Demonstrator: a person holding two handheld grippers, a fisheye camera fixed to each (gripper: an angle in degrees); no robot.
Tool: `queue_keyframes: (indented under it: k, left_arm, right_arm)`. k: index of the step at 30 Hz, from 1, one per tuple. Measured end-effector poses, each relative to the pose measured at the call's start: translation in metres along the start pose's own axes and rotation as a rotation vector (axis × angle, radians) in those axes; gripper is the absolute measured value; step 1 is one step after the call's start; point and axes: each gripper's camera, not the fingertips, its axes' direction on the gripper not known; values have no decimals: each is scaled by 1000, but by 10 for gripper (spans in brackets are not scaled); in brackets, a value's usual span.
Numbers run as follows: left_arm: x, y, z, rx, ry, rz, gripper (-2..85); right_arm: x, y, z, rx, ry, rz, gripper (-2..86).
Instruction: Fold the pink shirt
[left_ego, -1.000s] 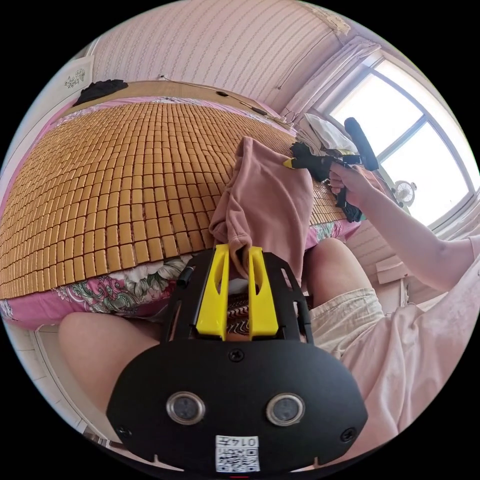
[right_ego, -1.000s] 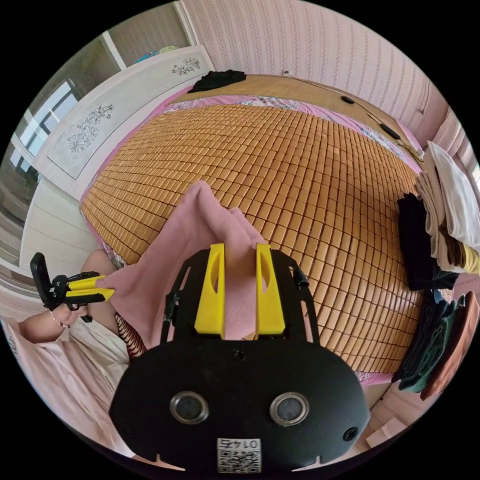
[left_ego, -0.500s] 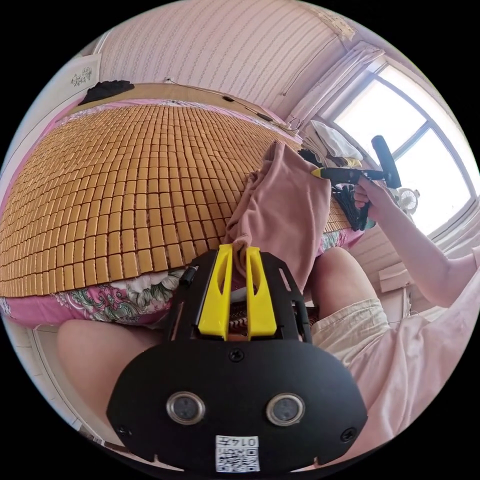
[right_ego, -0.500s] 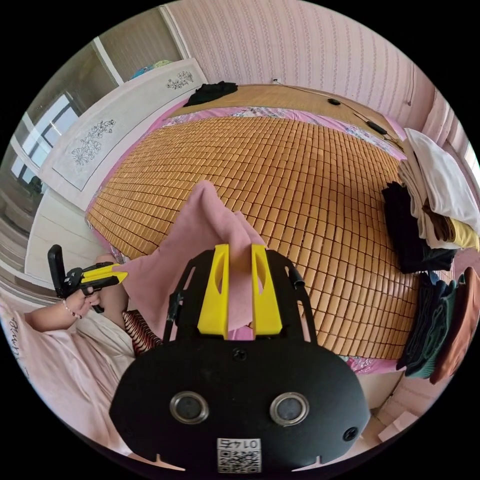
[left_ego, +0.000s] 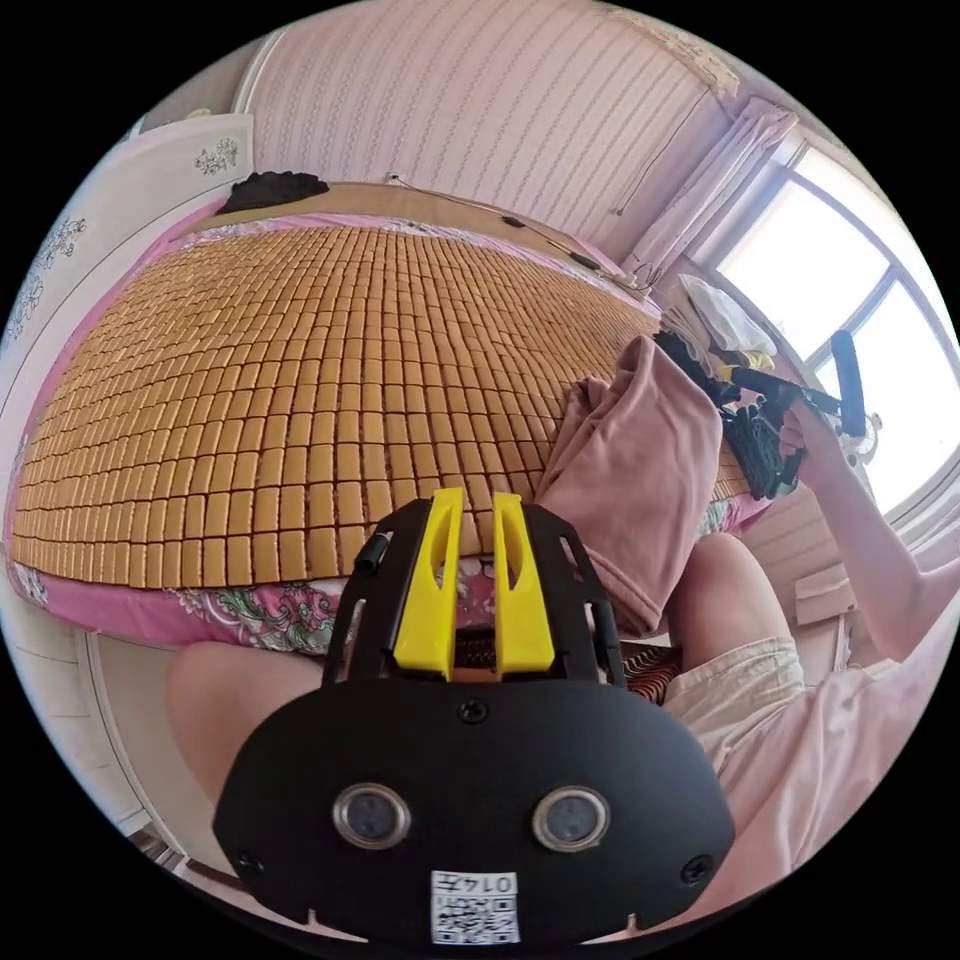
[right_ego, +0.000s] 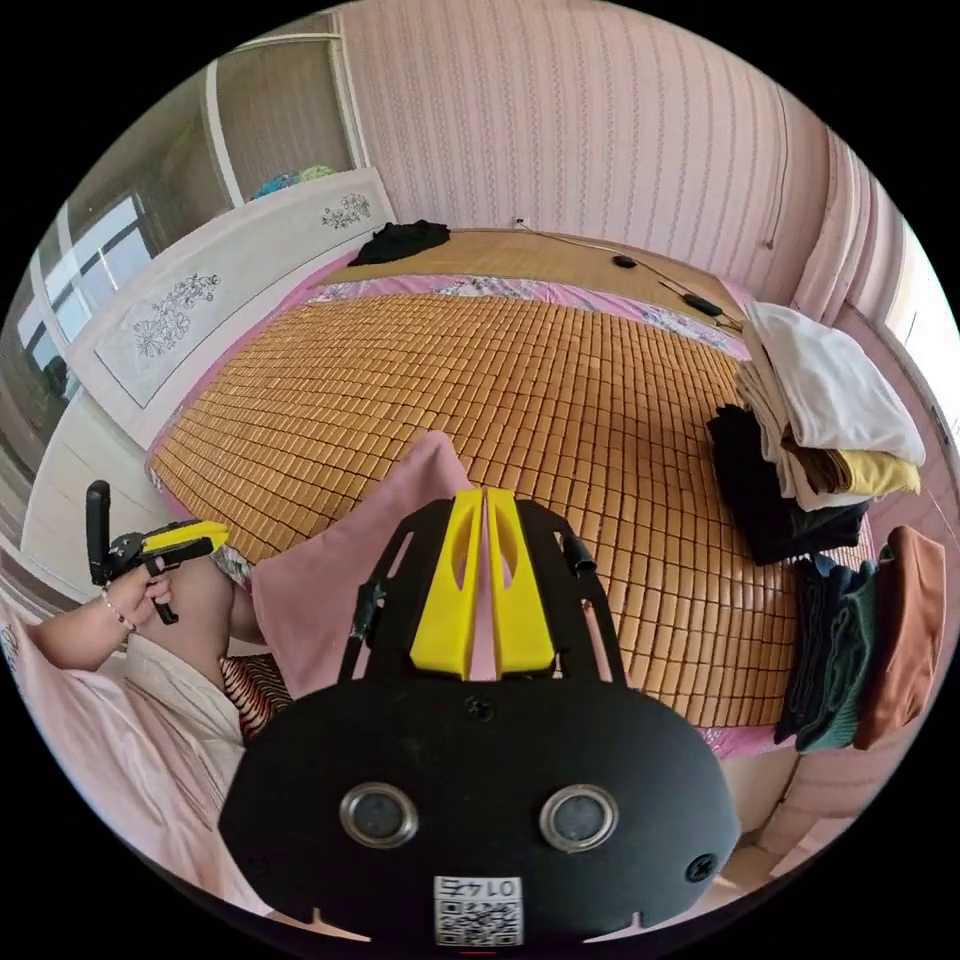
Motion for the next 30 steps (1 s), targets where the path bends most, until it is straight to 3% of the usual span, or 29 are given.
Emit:
queue_keyframes:
  k: [2,5,12,17,23,28,30]
  left_arm:
    - [7,-4,-2,8,73,27,46]
    - [31,-11,9,-5,162,107,47]
    - [55,-21,55,-134,74,265,48]
    - [33,-14,69,-102,116,281,19]
    - [42,-19,66,-127,7,348,4]
    - [8,-29,60,-157,174,108,10]
    - [-9,-37,48,-201,260,31,29]
  right_arm:
    - [-19,-12,18,-44,-71,-113,4]
    - [-30,-33,76,-185,-9,-178,-3]
    - [-4,-69,179,-392,-158,-82,-6]
    - [24,-81,208,-446,-261,-13,-7]
    - [2,-86,223,-453,-71,-186,-8]
    - [32,-86,224,-454,-146,-116,-6]
    - [46,-77,199,-340,-166,-97,-3]
